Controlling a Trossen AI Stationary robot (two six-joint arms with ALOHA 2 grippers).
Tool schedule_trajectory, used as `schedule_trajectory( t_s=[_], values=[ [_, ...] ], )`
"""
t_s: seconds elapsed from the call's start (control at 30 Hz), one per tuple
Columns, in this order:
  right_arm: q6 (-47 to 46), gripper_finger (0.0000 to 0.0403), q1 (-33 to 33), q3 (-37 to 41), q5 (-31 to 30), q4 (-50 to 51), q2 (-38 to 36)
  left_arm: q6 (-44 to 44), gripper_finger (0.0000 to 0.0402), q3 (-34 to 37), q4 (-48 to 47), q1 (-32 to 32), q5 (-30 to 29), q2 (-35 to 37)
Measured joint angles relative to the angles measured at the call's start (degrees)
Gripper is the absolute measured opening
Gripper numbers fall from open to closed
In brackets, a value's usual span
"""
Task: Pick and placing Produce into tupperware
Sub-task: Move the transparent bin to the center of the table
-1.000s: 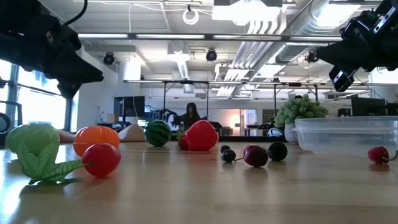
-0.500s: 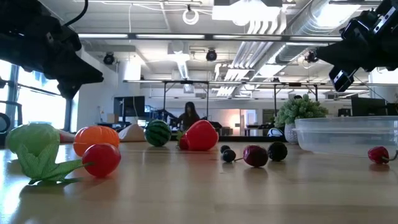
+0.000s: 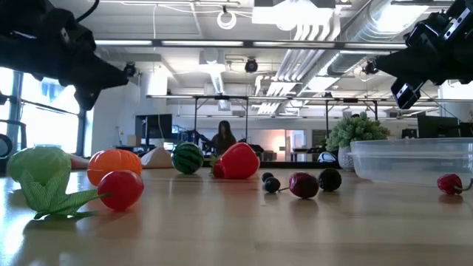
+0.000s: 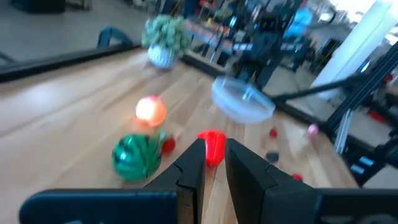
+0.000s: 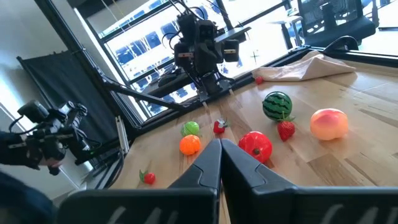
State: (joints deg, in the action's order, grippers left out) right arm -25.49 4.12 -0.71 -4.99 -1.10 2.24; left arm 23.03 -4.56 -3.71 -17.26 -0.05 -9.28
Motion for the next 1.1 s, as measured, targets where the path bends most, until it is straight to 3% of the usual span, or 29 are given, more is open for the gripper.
schedule_trajectory(
  t_s=[0.23, 0.57, 0.7, 0.9, 1.1],
  values=[
    [0.01, 0.0000, 0.02, 0.00, 0.02, 0.01, -0.02, 9.73, 0.0051, -0.02, 9.36, 0.00, 0.68, 0.02],
    [0.01, 0.0000, 0.01, 0.01, 0.00, 0.02, -0.01, 10.30, 0.0051, -0.01, 12.63, 0.00, 9.60, 0.00],
    [0.00, 0.0000, 0.02, 0.00, 0.00, 0.02, -0.02, 10.36, 0.0051, -0.06, 19.77, 0.02, 11.91, 0.00],
    [0.02, 0.0000, 0.02, 0.00, 0.02, 0.00, -0.02, 6.86, 0.0051, -6.13, 19.66, 0.01, 11.22, -1.82],
    [0.00, 0.0000, 0.00, 0.02, 0.00, 0.01, -0.02, 4.21, 0.0051, -14.66, 13.52, 0.00, 8.62, -7.89]
  ],
)
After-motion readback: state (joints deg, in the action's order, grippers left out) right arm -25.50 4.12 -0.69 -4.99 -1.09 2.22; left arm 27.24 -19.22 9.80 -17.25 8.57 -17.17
